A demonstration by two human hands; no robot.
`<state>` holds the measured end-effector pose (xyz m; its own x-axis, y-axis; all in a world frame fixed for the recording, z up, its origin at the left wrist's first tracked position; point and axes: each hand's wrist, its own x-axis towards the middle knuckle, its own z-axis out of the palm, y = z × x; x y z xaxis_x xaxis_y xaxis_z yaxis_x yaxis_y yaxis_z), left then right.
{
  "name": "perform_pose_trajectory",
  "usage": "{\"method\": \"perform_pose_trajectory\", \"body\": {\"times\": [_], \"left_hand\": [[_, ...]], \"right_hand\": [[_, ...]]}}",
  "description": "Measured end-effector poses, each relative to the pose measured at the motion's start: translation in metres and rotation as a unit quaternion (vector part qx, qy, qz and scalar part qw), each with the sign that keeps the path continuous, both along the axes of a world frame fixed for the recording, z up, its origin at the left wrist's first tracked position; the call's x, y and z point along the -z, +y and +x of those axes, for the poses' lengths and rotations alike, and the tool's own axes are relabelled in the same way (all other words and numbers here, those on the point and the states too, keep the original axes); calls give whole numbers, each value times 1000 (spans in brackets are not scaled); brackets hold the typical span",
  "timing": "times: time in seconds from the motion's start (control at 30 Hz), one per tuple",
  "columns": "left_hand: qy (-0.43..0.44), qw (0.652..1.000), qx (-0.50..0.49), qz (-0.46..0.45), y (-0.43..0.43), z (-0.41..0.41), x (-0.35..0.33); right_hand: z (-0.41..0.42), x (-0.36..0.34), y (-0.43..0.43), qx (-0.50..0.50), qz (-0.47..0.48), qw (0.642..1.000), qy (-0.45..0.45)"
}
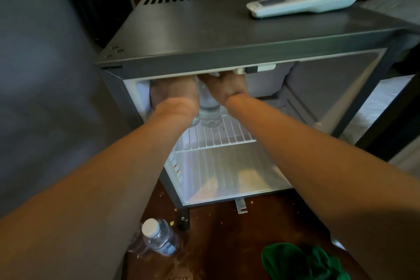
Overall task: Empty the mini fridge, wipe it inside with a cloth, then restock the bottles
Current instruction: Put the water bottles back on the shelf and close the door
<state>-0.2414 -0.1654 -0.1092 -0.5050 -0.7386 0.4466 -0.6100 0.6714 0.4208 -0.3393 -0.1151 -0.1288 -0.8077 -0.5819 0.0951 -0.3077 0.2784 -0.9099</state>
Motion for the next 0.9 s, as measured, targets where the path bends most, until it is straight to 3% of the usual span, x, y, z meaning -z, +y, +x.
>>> {"method": "perform_pose_trajectory", "body": {"times": [0.07,0.13,0.2,0.3,0.53,0.7,0.8,0.9], "left_hand": [[-46,999,0,11,7,5,-2],[-223,974,15,24,11,12,-1],[-287,957,5,31,10,14,0],[-179,983,8,-24,20,18,-11],[-219,965,102,-101,59,63,-18],[-275,924,266,-14,121,89,-18],[-301,907,292,40,159,102,-16],[-308,910,269,66,183,117,-3]], "right_hand": [[5,2,-1,5,1,1000,16],[14,0,-2,10,7,1000,24],[15,-1,-3,11,16,999,50],[16,-4,4,4,54,996,64],[26,-19,62,-30,197,980,27],[70,-15,136,-161,311,936,14],[91,-1,173,-176,330,925,-63],[109,9,200,-185,341,919,-67]]}}
